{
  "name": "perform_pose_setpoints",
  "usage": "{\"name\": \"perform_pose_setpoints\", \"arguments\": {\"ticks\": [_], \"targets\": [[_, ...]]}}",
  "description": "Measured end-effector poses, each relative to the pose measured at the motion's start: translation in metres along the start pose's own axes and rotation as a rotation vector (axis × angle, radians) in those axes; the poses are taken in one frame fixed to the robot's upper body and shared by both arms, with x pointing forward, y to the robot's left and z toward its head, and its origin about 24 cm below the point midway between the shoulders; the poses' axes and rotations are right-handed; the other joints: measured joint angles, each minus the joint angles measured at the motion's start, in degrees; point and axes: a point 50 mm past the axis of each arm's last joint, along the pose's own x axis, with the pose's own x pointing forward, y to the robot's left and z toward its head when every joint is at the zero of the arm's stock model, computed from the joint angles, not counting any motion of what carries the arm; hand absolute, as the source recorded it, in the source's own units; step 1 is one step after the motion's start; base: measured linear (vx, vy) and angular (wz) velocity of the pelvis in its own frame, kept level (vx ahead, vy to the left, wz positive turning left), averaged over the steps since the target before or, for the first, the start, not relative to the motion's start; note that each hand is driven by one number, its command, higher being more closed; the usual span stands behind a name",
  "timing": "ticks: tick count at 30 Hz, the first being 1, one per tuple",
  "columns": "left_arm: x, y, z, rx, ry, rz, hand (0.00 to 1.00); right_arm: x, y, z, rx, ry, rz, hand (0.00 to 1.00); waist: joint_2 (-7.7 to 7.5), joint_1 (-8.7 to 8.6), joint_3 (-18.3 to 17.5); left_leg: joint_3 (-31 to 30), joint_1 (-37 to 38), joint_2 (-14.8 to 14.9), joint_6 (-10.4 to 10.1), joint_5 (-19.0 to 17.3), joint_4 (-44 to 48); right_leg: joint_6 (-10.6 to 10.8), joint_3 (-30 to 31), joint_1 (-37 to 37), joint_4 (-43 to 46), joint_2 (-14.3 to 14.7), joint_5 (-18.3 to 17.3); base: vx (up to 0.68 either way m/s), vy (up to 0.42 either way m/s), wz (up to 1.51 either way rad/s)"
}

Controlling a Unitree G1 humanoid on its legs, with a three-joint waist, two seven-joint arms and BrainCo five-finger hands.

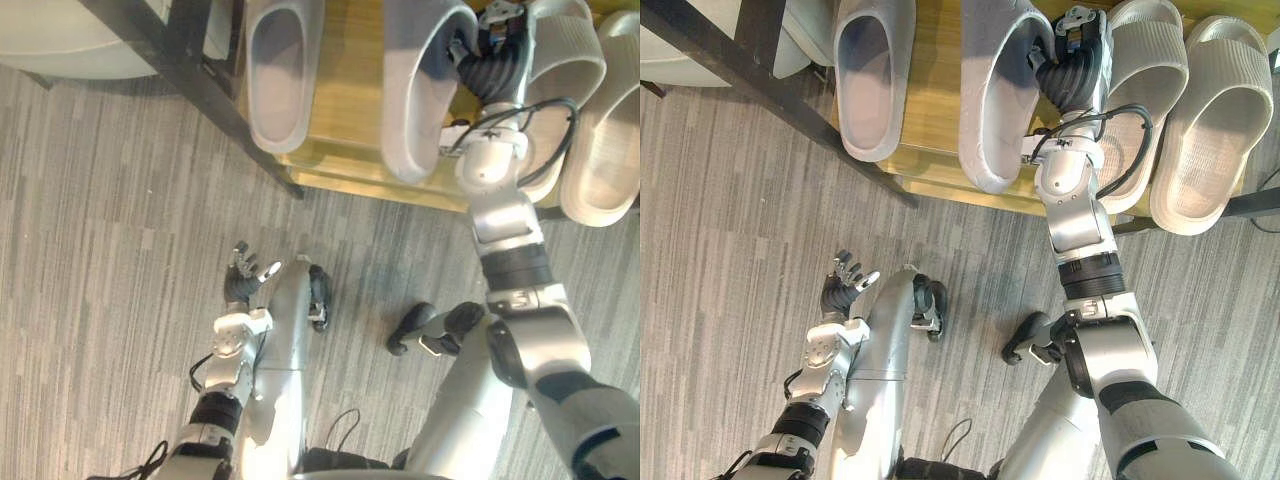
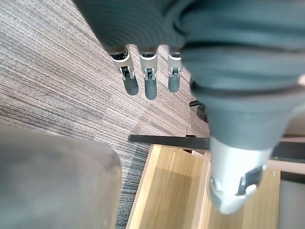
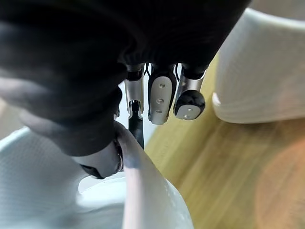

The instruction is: Organize the slippers on the shoe rack

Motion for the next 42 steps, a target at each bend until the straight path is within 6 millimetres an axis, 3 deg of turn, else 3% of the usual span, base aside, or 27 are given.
{"name": "perform_pose_setpoints", "arguments": {"ticks": [6, 11, 12, 19, 27, 33, 42], "targets": [[0.004, -0.007, 0.005, -0.022, -0.016, -0.011, 0.0, 0.019, 0.001, 0.008, -0.033, 0.002, -0.016, 1.0, 0.0, 0.69, 0.0, -0.8, -1.6, -0.5, -0.1, 0.3, 0.2, 0.0, -0.9, -0.7, 0.3, -0.5, -0.2, 0.03, -0.011, 0.06], [0.004, -0.009, 0.005, -0.027, -0.015, -0.014, 0.0, 0.024, 0.008, 0.013, -0.058, -0.015, 0.019, 1.0, 0.0, 0.89, 0.0, -0.9, -1.6, -0.9, -0.2, 0.3, 0.2, 0.2, -0.9, -0.6, 0.5, -0.9, -0.4, 0.01, -0.006, 0.04], [0.004, -0.01, 0.005, -0.027, -0.015, -0.017, 0.0, 0.024, 0.011, 0.015, -0.063, -0.023, 0.028, 0.0, 0.0, 1.0, 0.0, -0.9, -1.6, -0.9, -0.2, 0.4, 0.2, 0.2, -0.9, -0.6, 0.5, -0.9, -0.4, 0.0, 0.0, 0.0], [0.005, -0.012, 0.005, -0.034, -0.01, -0.02, 0.0, 0.021, 0.028, 0.023, -0.058, -0.036, 0.085, 0.0, -0.04, 1.35, -0.1, -1.1, -1.6, -0.9, -0.4, 0.5, 0.2, 0.2, -1.1, -0.4, 0.6, -1.0, -0.5, 0.0, 0.0, 0.0], [0.007, -0.011, 0.001, -0.029, 0.011, 0.002, 0.0, 0.019, 0.032, 0.024, -0.048, -0.033, 0.093, 0.0, -0.29, 1.41, -0.3, -1.1, -0.7, -1.0, -0.4, 0.6, 0.1, 0.1, -1.1, 0.5, 0.6, -1.0, -0.5, 0.0, 0.0, 0.0], [0.006, -0.005, -0.007, -0.019, 0.045, 0.028, 0.0, 0.004, 0.045, 0.018, -0.019, 0.0, 0.13, 0.0, -1.78, 1.4, -2.4, -1.1, -0.6, -1.0, -0.8, 0.8, -0.4, -0.3, -1.2, 0.4, 0.4, -1.0, -0.7, 0.0, 0.0, 0.0], [0.004, -0.001, -0.013, -0.011, 0.074, 0.055, 0.0, -0.007, 0.046, 0.015, 0.018, 0.009, 0.126, 0.0, -1.89, 1.37, -3.0, -1.2, 0.6, -0.8, -1.0, 1.1, -1.6, -0.5, -1.7, 1.8, -0.9, -0.4, -0.6, 0.0, -0.001, 0.0]]}}
